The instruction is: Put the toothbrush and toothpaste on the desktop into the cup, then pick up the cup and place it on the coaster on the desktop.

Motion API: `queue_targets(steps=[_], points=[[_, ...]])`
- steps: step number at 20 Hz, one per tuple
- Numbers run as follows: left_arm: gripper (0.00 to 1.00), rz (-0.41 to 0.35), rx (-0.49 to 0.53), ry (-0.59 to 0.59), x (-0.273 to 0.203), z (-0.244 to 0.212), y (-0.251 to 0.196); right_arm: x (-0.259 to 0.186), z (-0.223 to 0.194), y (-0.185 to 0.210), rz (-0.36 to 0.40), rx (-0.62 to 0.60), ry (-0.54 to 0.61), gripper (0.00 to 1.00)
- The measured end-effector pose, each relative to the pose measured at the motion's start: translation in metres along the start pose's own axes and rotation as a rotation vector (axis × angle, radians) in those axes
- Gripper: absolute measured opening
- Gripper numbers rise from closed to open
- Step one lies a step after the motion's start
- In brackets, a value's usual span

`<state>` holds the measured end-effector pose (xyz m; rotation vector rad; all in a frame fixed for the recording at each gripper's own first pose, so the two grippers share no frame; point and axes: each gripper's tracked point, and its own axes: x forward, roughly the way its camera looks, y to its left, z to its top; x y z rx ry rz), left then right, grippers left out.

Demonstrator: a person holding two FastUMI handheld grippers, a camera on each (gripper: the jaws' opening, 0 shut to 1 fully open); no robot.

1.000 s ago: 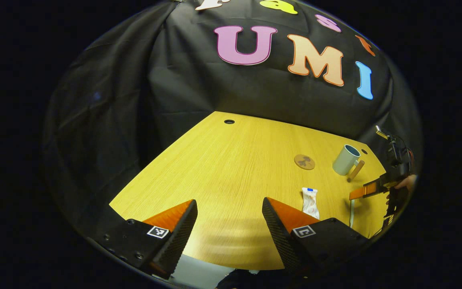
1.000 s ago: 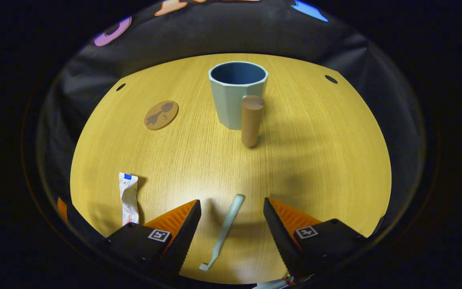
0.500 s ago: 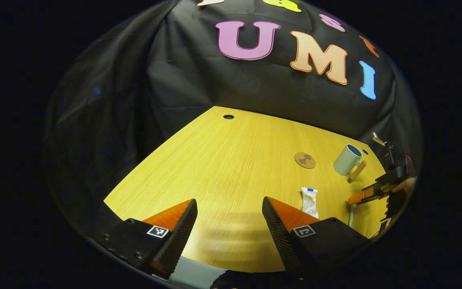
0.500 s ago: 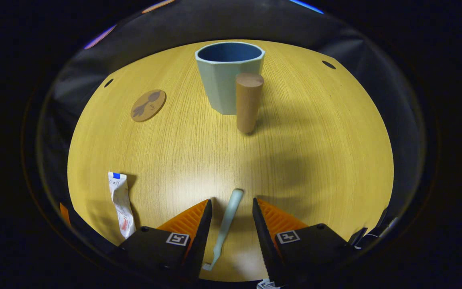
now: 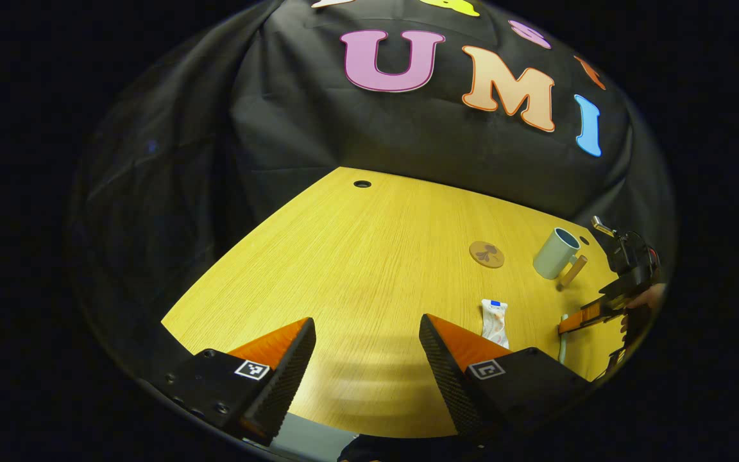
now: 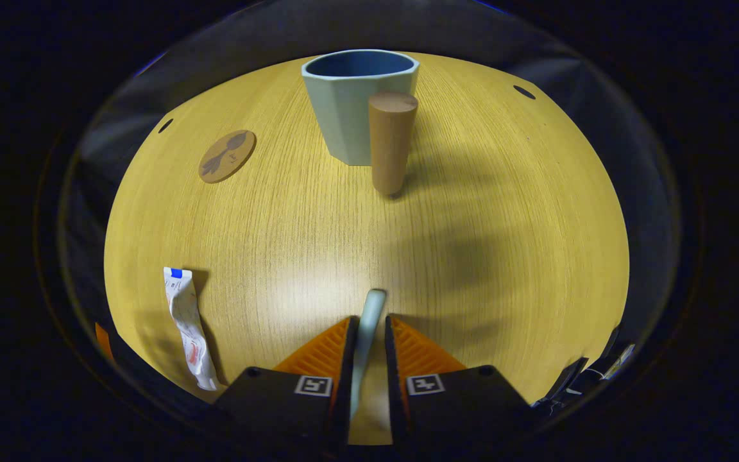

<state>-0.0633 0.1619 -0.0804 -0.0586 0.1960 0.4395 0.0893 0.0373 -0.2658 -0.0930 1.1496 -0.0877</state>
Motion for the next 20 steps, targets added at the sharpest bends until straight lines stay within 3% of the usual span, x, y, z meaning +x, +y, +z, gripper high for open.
queue_targets(steps=[2,8,16,20], points=[[0.96,-0.01,0.003,0.004,0.0,-0.001,-0.005,-0.002,-0.001,0.0,0.013,0.004,0.012,0.15],[0.96,-0.074,0.017,0.046,0.008,-0.007,-0.029,-0.003,-0.001,-0.001,0.042,-0.016,-0.015,0.05],[0.96,-0.209,0.033,0.165,0.025,-0.023,-0.091,-0.012,-0.006,-0.003,0.168,0.038,-0.111,0.04],[0.94,-0.247,0.033,0.235,0.035,-0.033,-0.12,-0.023,-0.005,-0.011,0.189,0.041,-0.179,0.04]])
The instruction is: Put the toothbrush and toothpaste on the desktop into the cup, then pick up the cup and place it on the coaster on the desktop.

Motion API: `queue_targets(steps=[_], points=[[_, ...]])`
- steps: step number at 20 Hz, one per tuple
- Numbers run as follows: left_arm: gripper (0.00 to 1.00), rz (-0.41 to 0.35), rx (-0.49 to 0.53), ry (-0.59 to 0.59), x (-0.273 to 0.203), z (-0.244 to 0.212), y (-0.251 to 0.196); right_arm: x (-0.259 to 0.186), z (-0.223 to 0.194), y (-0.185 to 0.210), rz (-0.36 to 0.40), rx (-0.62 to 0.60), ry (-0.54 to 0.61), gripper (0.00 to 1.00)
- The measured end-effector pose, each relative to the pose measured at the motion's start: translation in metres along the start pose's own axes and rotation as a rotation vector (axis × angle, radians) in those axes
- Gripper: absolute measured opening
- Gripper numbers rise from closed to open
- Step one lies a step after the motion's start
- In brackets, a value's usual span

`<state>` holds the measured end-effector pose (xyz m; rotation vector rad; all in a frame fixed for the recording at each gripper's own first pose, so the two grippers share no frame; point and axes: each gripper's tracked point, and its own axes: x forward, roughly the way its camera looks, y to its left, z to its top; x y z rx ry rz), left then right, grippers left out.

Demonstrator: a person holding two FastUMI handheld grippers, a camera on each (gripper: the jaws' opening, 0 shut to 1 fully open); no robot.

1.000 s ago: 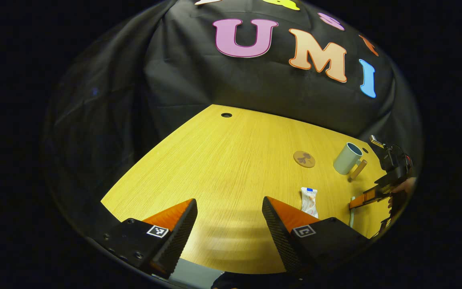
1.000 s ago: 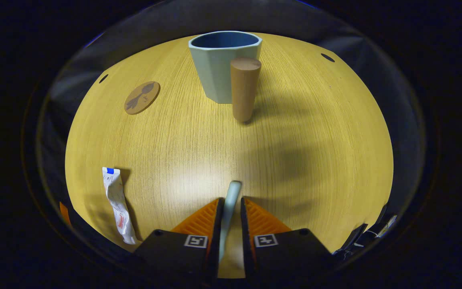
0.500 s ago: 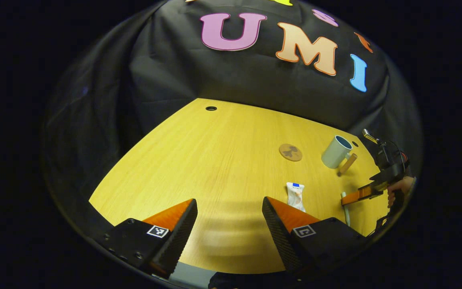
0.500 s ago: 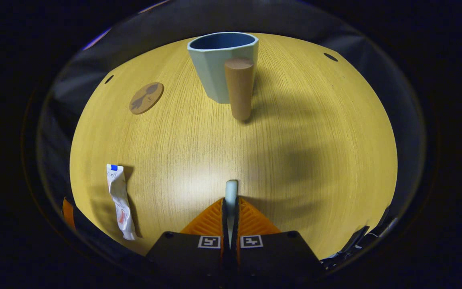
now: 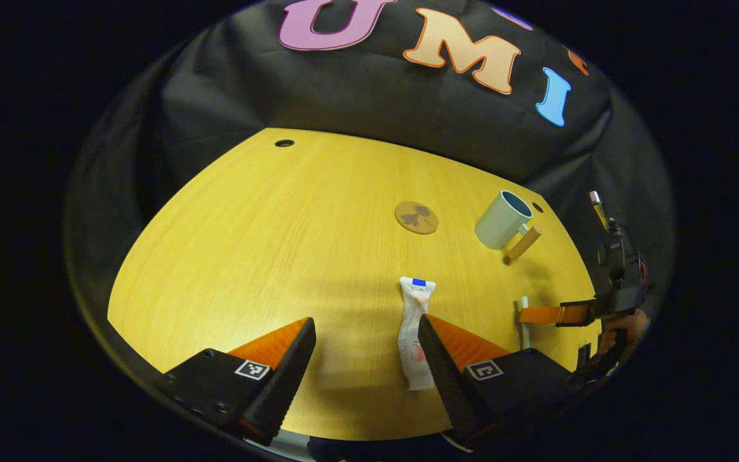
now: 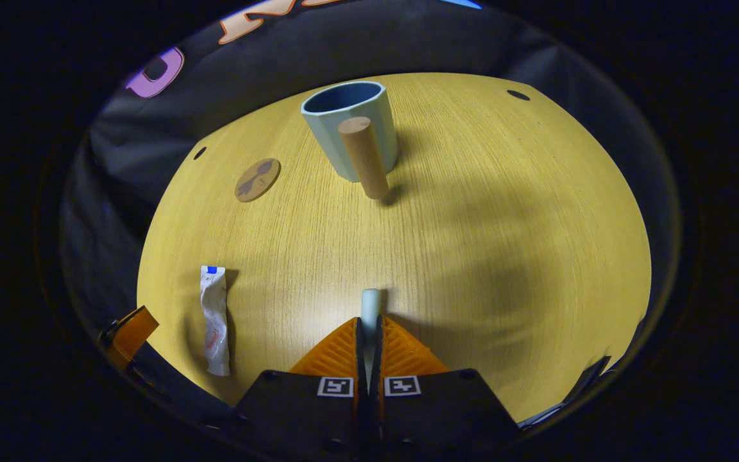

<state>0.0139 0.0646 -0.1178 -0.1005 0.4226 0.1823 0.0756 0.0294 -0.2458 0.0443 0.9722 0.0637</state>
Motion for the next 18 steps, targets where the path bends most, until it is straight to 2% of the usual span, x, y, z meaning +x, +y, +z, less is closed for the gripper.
queue_targets(steps=[12,18], points=[[0.95,-0.012,0.024,0.201,0.044,-0.009,-0.042,-0.047,0.008,-0.034,0.028,0.059,-0.111,0.03],[0.9,0.023,0.051,0.277,0.068,-0.013,-0.047,-0.058,0.014,-0.056,0.014,0.055,-0.14,0.03]])
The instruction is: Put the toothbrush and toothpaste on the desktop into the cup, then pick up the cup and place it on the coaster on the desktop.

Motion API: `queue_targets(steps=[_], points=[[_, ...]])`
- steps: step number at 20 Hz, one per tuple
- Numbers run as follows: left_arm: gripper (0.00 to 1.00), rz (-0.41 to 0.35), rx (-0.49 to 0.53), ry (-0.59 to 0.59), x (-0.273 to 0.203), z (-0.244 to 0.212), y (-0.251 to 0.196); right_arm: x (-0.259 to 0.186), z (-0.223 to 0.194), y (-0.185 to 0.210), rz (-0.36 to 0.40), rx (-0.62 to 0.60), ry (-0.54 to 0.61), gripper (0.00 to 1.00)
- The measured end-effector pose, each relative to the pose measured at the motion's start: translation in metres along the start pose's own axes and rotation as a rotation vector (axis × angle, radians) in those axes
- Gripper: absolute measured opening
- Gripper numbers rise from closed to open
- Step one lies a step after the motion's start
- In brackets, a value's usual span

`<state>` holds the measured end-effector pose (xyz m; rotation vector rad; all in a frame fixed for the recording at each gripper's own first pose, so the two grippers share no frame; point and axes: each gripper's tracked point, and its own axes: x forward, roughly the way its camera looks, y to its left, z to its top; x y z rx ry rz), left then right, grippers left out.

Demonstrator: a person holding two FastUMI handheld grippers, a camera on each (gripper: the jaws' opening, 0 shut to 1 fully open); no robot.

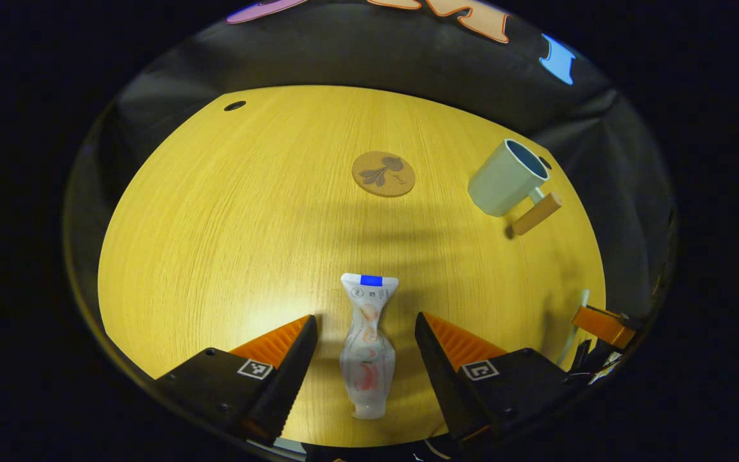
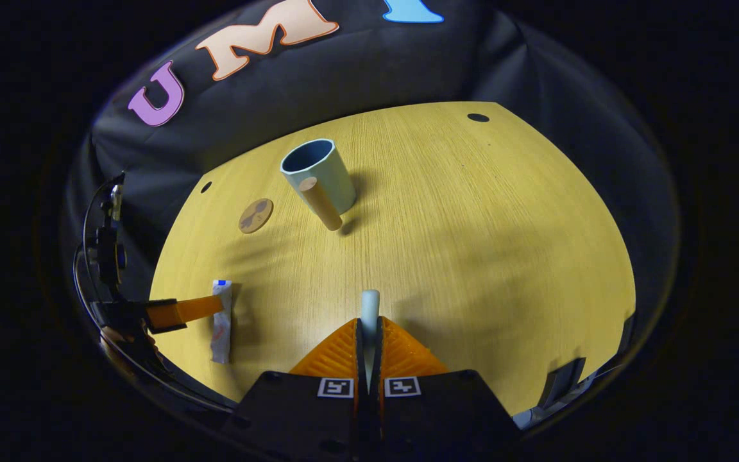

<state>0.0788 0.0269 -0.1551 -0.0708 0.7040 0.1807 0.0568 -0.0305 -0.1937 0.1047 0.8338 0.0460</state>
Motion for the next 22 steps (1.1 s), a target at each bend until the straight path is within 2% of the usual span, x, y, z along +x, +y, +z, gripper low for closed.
queue_targets(steps=[1,4,7,8,11,12,13,17,22], points=[[0.85,0.006,-0.001,0.012,0.003,-0.001,0.0,-0.001,0.001,-0.002,0.001,0.004,-0.003,0.03],[0.83,0.014,-0.002,0.051,0.008,-0.006,-0.004,-0.003,0.007,-0.006,0.013,0.009,-0.02,0.03],[0.77,0.025,0.0,0.077,0.013,-0.008,-0.004,-0.002,0.011,-0.008,0.026,0.0,-0.035,0.03],[0.8,0.028,-0.001,0.087,0.015,-0.009,-0.004,-0.003,0.013,-0.007,0.03,-0.005,-0.043,0.03],[0.65,0.029,-0.005,0.117,0.018,-0.014,-0.005,-0.006,0.019,-0.008,0.04,-0.004,-0.066,0.03],[0.65,0.035,0.0,0.117,0.018,-0.014,-0.003,-0.008,0.022,-0.009,0.04,-0.004,-0.073,0.03],[0.54,0.037,0.004,0.113,0.019,-0.013,-0.002,-0.009,0.024,-0.009,0.044,-0.007,-0.078,0.03],[0.39,0.058,0.02,0.126,0.02,-0.012,0.002,-0.011,0.031,-0.009,0.061,-0.021,-0.097,0.03],[0.34,0.089,0.062,0.156,0.024,-0.012,0.007,-0.011,0.042,-0.006,0.091,-0.022,-0.119,0.03]])
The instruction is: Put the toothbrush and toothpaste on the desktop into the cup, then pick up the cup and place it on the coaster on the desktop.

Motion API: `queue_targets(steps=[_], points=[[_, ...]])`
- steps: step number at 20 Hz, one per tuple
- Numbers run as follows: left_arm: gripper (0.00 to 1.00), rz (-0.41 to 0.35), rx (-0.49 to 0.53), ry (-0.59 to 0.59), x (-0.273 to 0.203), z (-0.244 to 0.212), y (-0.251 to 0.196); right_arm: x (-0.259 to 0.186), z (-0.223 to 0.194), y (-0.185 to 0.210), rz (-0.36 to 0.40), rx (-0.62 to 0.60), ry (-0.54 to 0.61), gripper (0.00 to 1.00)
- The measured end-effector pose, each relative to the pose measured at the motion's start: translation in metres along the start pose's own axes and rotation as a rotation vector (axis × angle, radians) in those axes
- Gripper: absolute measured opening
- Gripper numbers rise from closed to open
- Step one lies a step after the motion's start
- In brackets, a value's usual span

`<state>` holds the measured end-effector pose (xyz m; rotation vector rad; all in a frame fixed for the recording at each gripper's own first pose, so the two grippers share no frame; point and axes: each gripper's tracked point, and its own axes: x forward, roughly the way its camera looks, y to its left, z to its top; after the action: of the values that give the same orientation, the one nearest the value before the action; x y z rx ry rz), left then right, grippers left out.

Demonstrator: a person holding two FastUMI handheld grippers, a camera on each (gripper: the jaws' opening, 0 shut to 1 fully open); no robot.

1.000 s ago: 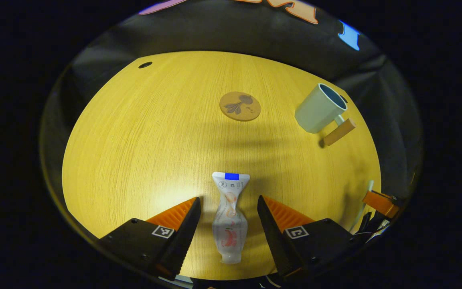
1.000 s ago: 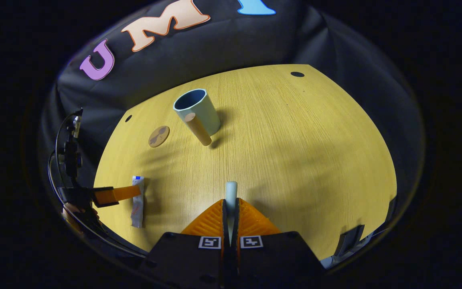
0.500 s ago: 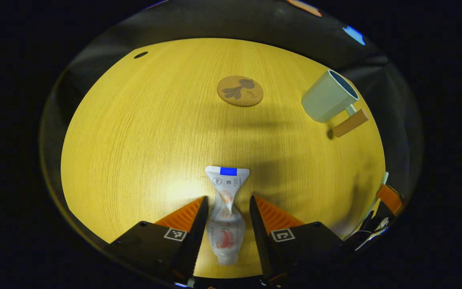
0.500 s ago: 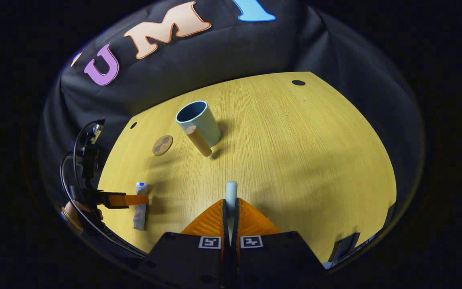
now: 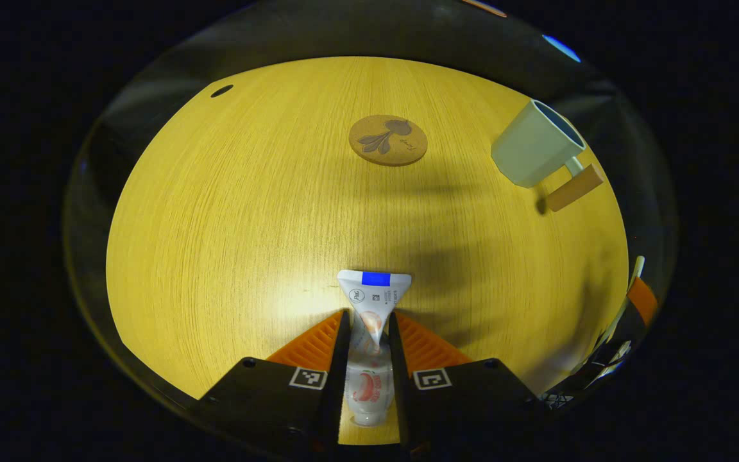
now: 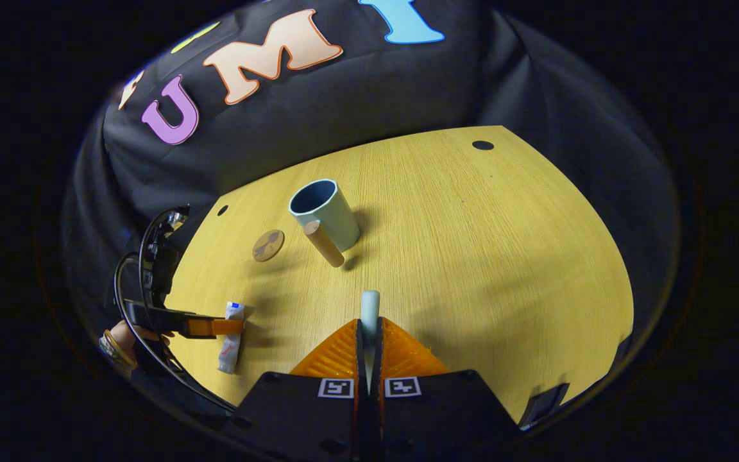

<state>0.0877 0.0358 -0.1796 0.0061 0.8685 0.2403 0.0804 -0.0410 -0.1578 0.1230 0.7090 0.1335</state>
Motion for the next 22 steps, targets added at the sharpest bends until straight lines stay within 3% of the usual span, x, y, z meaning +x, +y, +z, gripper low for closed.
queue_targets(steps=[8,11,16,22], points=[[0.14,-0.041,0.062,-0.032,0.0,0.003,-0.003,0.005,0.025,0.002,0.043,-0.026,-0.04,0.03],[0.06,-0.069,-0.008,-0.093,0.0,0.009,-0.004,0.005,0.042,0.004,0.061,-0.023,-0.082,0.03],[0.04,-0.163,-0.163,-0.211,-0.005,0.017,-0.007,-0.003,0.088,0.02,0.113,-0.052,-0.235,0.03],[0.03,-0.265,-0.248,-0.359,-0.032,0.039,-0.02,-0.013,0.147,0.052,0.201,-0.137,-0.406,0.03]])
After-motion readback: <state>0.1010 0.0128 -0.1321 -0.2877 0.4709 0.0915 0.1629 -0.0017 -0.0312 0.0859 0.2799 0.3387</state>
